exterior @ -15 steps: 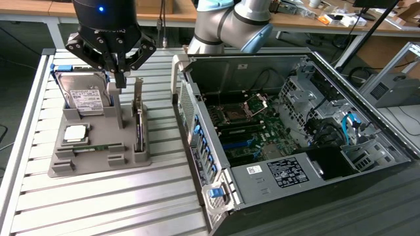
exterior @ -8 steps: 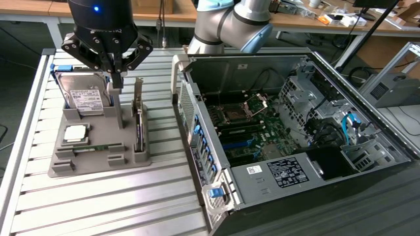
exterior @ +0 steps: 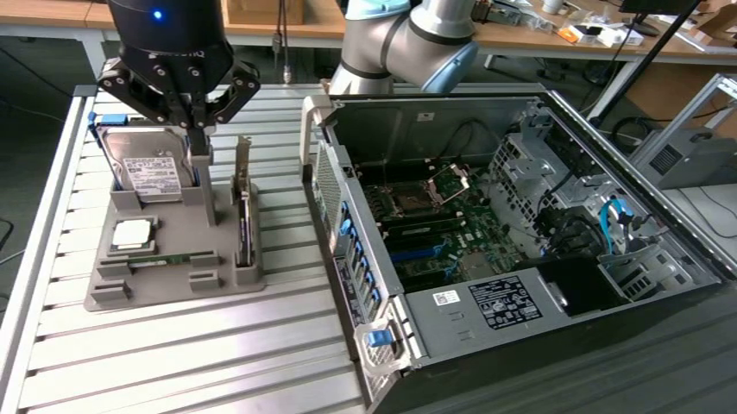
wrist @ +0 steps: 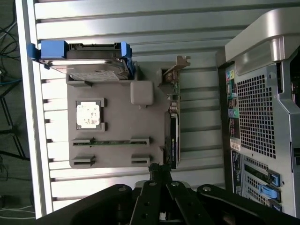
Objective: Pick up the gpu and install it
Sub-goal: 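Reach for the gpu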
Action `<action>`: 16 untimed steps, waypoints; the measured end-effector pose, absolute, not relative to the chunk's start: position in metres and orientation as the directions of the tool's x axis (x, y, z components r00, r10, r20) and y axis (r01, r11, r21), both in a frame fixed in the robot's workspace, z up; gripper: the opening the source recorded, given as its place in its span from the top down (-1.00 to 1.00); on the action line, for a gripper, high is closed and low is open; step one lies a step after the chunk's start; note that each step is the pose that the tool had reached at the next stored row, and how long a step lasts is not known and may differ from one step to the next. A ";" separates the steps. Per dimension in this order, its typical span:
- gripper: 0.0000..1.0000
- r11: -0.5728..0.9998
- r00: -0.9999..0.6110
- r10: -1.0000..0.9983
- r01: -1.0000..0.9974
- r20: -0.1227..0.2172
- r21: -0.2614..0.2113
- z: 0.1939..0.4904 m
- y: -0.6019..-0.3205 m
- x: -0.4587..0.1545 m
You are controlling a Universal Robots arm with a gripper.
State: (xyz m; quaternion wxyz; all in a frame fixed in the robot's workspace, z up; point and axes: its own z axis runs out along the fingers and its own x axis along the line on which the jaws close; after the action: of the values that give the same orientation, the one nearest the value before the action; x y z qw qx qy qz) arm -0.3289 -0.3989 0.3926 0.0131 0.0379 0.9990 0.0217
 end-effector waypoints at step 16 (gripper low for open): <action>0.79 0.996 -0.997 0.076 0.075 -0.024 0.044 0.391 -0.399 -0.334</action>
State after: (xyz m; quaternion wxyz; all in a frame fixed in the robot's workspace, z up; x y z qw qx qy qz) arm -0.3337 -0.3989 0.3914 0.0131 0.0379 0.9990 0.0217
